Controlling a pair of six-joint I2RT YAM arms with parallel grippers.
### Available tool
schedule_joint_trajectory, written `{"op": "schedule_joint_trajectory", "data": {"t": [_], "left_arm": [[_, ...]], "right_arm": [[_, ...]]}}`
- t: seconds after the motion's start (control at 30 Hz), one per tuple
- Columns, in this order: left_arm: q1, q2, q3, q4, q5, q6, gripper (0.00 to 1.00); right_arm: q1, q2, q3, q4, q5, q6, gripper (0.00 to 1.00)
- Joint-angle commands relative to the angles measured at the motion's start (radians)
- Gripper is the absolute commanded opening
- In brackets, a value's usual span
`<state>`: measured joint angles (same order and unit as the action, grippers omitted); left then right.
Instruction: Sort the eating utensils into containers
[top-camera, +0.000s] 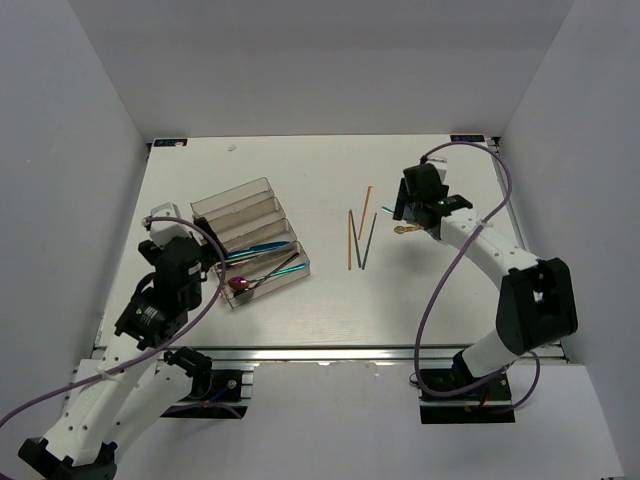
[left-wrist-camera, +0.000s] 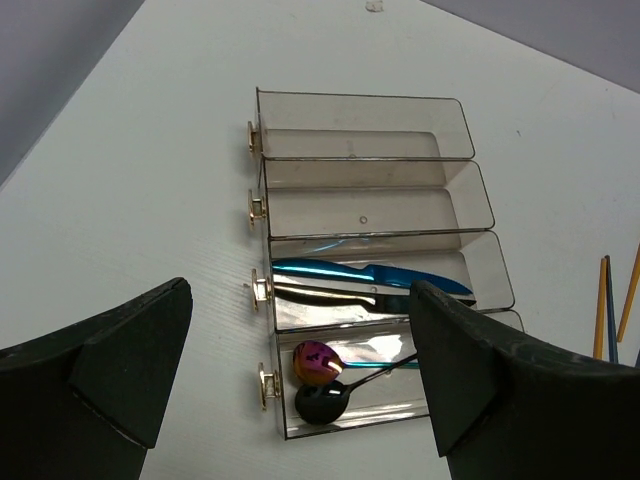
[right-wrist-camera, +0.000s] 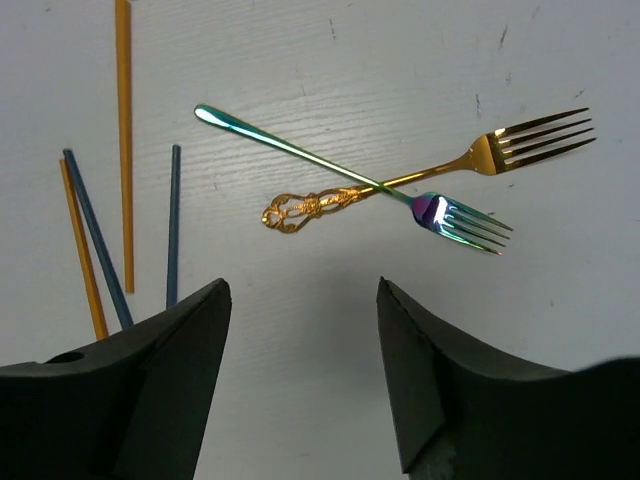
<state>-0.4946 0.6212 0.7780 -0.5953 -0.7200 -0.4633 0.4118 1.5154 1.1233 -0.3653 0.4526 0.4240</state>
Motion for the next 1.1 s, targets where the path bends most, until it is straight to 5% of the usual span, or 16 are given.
{"op": "schedule_joint_trajectory", "data": {"t": [0.0, 0.13, 0.63, 1.07], "left_arm": [[0.002, 0.023, -0.006, 0.025, 0.056, 0.017, 0.98], [0.002, 0.043, -0.009, 0.032, 0.096, 0.023, 0.98], [0.002, 0.074, -0.013, 0.049, 0.152, 0.037, 0.98], [0.002, 0.074, -0.014, 0.049, 0.149, 0.038, 0.98]], "right_arm": [[-0.079, 0.087, 0.073, -0.014, -0.148, -0.094, 0.63], [-0.12, 0.196, 0.121, 0.014, -0.124, -0.24, 0.44], [-0.202, 0.371, 0.273, 0.042, -0.439, -0.767, 0.47], [-0.234, 0.499, 0.352, -0.087, -0.583, -0.907, 0.41]]}}
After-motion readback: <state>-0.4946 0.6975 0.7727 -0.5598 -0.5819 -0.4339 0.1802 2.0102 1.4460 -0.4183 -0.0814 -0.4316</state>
